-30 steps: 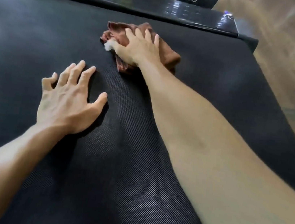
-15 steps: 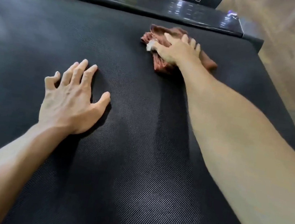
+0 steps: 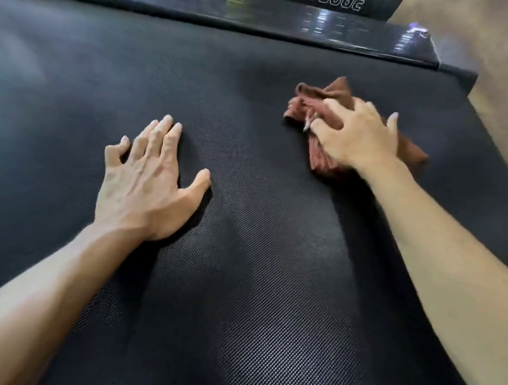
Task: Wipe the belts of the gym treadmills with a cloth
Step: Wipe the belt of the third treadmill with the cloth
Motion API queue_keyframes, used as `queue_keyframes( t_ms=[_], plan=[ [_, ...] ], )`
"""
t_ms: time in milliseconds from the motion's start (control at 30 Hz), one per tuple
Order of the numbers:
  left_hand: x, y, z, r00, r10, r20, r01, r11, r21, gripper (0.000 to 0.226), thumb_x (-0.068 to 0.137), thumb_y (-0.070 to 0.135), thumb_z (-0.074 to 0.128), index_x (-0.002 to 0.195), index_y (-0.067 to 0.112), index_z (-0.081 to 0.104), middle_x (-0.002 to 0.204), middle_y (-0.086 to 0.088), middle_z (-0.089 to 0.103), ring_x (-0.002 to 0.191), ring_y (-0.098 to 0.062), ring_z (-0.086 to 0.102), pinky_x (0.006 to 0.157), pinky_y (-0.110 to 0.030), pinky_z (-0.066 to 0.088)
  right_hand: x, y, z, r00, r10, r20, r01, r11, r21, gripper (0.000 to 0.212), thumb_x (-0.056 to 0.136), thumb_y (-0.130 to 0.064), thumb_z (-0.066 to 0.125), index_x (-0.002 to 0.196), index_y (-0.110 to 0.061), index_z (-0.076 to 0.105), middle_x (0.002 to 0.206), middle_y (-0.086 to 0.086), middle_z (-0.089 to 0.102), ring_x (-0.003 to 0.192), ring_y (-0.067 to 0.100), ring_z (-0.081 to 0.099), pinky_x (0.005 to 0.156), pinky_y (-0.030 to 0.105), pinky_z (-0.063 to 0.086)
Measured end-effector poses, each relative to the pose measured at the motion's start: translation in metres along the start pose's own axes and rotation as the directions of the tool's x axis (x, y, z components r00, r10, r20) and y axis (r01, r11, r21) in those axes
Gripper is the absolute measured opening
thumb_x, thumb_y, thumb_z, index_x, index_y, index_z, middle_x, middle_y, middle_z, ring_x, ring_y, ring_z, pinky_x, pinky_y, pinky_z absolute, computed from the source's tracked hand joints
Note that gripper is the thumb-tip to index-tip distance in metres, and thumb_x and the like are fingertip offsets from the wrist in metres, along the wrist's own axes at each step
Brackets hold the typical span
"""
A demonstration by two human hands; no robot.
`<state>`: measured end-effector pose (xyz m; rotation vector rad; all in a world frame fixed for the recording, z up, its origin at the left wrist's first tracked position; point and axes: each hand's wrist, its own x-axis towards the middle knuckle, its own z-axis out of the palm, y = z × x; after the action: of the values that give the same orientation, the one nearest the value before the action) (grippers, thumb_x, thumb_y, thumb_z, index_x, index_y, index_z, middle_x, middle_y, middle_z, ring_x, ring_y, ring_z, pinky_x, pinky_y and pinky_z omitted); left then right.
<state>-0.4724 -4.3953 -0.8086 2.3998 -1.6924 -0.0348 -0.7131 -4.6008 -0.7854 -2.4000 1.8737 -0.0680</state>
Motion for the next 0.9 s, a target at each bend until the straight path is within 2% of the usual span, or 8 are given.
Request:
queue_keyframes(
  t_ms=[100,200,300,433,567,700,800,900],
  plan=[
    [0.001,-0.002,0.0,1.0,-0.004,-0.009,0.004,1.0,0.002,0.095,0.084,0.073,0.015,0.163,0.02,0.017,0.172,0.006,0.007,0.157,-0.008,0.001,0.123,-0.042,0.005,0.044,-0.024,-0.002,0.993,0.119,-0.003,-0.119,0.993,0.008,0.08,0.094,-0.08,0.029,0.162,-0.038,0.031,0.173,0.011,0.015,0.16,0.031,0.003,0.122,0.067,-0.008],
    [0.001,-0.002,0.001,1.0,-0.004,-0.003,0.004,1.0,0.001,0.095,0.083,0.073,0.016,0.163,0.02,0.018,0.172,0.006,0.007,0.157,-0.008,0.002,0.124,-0.042,0.004,0.065,-0.065,0.001,0.999,-0.025,0.04,0.025,1.0,-0.002,0.08,0.094,-0.078,0.03,0.163,-0.037,0.028,0.174,0.011,0.009,0.161,0.028,-0.002,0.123,0.065,-0.007],
    [0.001,-0.002,0.0,1.0,-0.005,0.006,0.005,1.0,0.004,0.096,0.083,0.074,0.015,0.163,0.021,0.017,0.172,0.007,0.007,0.157,-0.007,0.0,0.124,-0.042,0.003,0.046,-0.088,0.003,0.973,-0.224,0.051,0.224,0.974,0.017,0.074,0.091,-0.076,0.037,0.158,-0.044,0.036,0.171,0.009,0.021,0.16,0.025,0.01,0.126,0.061,-0.002],
    [0.0,-0.001,-0.001,1.0,-0.011,0.01,0.011,1.0,0.006,0.097,0.082,0.075,0.013,0.163,0.021,0.016,0.172,0.008,0.005,0.156,-0.005,-0.002,0.124,-0.041,0.003,-0.019,-0.054,0.006,0.944,-0.327,0.045,0.323,0.943,0.075,0.077,0.087,-0.074,0.037,0.159,-0.046,0.032,0.173,0.004,0.018,0.16,0.018,0.011,0.128,0.056,-0.003],
    [0.002,-0.001,-0.001,1.0,-0.003,0.009,0.003,1.0,0.004,0.097,0.083,0.074,0.013,0.163,0.02,0.016,0.172,0.007,0.005,0.157,-0.005,-0.002,0.124,-0.041,0.004,-0.034,0.024,-0.002,1.0,0.013,0.025,-0.013,1.0,0.012,0.077,0.092,-0.077,0.031,0.161,-0.043,0.03,0.172,0.006,0.02,0.159,0.022,0.016,0.126,0.059,-0.007],
    [0.001,-0.003,0.001,1.0,-0.011,0.002,0.01,1.0,0.012,0.096,0.083,0.074,0.013,0.163,0.02,0.017,0.172,0.006,0.006,0.157,-0.006,0.0,0.124,-0.043,0.005,0.032,0.034,-0.015,0.963,0.269,0.015,-0.269,0.963,-0.012,0.088,0.09,-0.084,0.027,0.162,-0.033,0.032,0.17,0.011,0.024,0.158,0.029,0.017,0.125,0.063,-0.007],
    [0.002,-0.001,0.002,1.0,-0.008,0.002,0.008,1.0,0.005,0.097,0.083,0.074,0.013,0.163,0.02,0.018,0.172,0.007,0.007,0.157,-0.006,0.0,0.124,-0.042,0.005,0.071,0.004,-0.013,0.983,0.181,0.038,-0.182,0.983,0.007,0.092,0.087,-0.087,0.03,0.161,-0.033,0.033,0.169,0.011,0.025,0.157,0.03,0.019,0.124,0.065,-0.004],
    [0.002,0.0,0.001,1.0,-0.013,0.008,0.013,1.0,0.005,0.097,0.083,0.074,0.013,0.163,0.02,0.017,0.172,0.008,0.006,0.156,-0.004,-0.002,0.124,-0.041,0.004,0.062,-0.028,-0.006,0.995,-0.079,0.055,0.08,0.997,-0.013,0.082,0.087,-0.083,0.033,0.158,-0.041,0.036,0.169,0.01,0.028,0.156,0.028,0.024,0.126,0.061,0.004]
  ],
)
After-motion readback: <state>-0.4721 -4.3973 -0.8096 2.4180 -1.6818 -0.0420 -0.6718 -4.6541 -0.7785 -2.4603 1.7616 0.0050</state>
